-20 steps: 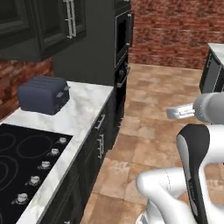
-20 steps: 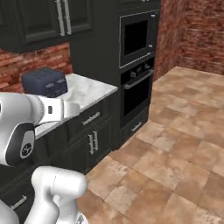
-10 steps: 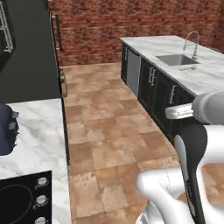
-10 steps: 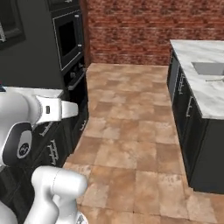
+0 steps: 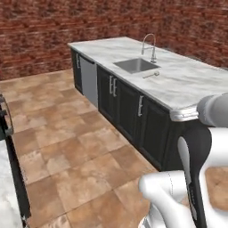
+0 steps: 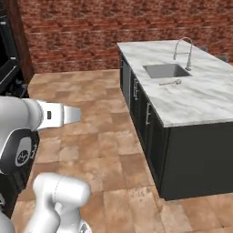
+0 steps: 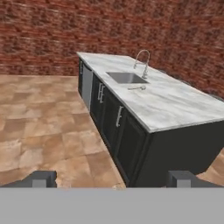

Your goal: Grab the spray bottle from the cabinet, then place it next to the cutting board for sanitizing. Then grab the dish brush from the countertop next to the sink and place it next to the cutting board.

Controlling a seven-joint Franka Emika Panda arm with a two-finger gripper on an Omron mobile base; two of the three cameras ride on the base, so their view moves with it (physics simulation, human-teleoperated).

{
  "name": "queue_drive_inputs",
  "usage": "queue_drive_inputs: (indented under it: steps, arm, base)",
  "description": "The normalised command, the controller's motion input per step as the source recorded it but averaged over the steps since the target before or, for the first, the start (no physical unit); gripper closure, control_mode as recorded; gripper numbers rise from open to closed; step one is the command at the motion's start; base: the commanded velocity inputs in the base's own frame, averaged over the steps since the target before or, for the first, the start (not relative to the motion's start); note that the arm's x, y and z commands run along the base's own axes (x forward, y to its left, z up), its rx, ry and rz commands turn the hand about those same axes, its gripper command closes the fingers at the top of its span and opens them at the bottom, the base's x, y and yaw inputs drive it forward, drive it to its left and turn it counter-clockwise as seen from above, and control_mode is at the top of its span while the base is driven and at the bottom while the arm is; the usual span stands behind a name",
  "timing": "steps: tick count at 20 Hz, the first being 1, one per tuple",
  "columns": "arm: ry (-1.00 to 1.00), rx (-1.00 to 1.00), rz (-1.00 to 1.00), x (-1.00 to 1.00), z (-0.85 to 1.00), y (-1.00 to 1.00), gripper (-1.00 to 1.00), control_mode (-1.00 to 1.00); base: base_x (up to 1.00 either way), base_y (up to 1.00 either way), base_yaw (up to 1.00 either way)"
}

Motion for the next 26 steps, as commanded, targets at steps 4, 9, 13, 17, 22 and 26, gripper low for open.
queue_drive_inputs:
  steps: [4, 9, 13, 17, 22, 26]
  arm:
    - [0.00, 0.00, 0.00, 0.00, 0.00, 0.00, -1.00, 1.00]
    - [0.00, 0.00, 0.00, 0.00, 0.00, 0.00, -1.00, 1.00]
    - [0.00, 0.00, 0.00, 0.00, 0.00, 0.00, -1.00, 1.00]
    - [0.00, 0.00, 0.00, 0.00, 0.00, 0.00, -1.00, 1.00]
    - [0.00, 0.00, 0.00, 0.00, 0.00, 0.00, -1.00, 1.00]
    - [0.00, 0.00, 0.00, 0.00, 0.00, 0.00, -1.00, 1.00]
  base:
    - [1.00, -0.12, -0.29]
    - [1.00, 0.49, -0.26]
    - [1.00, 0.26, -0.34]
    - [1.00, 0.32, -0.55]
    - [0.95, 0.70, -0.67]
    - [0.49, 0.90, -0.67]
